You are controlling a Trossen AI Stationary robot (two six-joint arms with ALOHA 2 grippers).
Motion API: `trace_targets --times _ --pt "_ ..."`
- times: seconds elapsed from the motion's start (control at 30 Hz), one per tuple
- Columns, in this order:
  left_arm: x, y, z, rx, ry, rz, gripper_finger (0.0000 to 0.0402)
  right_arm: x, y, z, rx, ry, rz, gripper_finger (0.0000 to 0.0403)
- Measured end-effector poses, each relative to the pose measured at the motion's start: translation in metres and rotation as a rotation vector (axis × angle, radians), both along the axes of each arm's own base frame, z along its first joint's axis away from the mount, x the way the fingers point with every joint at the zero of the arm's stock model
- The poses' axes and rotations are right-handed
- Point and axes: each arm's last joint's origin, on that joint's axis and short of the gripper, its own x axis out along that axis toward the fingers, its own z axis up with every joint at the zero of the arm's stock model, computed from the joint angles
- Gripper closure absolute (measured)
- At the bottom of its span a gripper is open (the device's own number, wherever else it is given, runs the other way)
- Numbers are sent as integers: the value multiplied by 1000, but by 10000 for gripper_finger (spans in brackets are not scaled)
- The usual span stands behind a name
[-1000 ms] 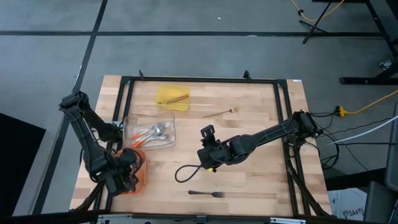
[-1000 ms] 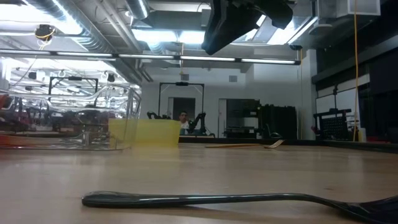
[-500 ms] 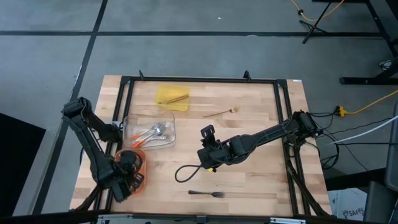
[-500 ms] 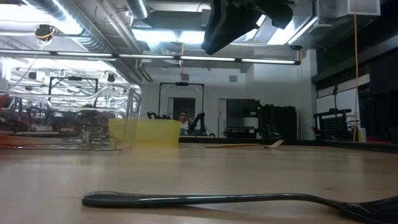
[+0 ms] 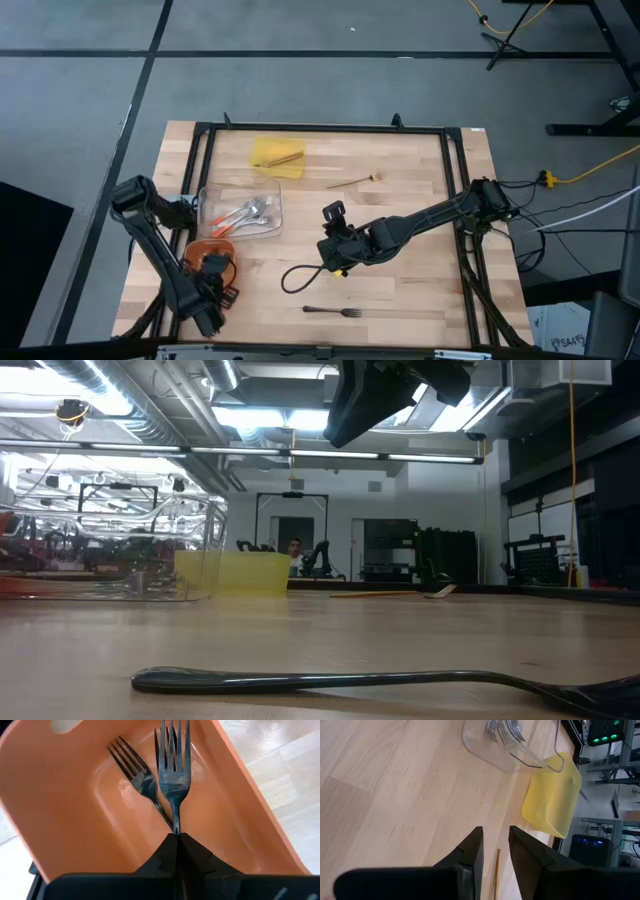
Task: Sort silverware by color (type)
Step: Put the black fork into the orange bin, then put the gold fork into the yellow bin
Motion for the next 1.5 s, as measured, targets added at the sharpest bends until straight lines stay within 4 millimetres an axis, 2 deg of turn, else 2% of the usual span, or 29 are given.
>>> trace_targets --times 0.4,1.1,1.37,1.5 --pt "5 -8 -26 61 39 0 395 1 0 1 6 -16 0 317" --pt "5 -10 -27 52 49 -37 393 1 1 1 7 -15 0 317" --pt "5 -9 -27 53 50 -37 333 1 0 1 7 -15 0 317" --pt "5 -9 -27 53 50 -37 317 1 0 1 7 -15 0 317"
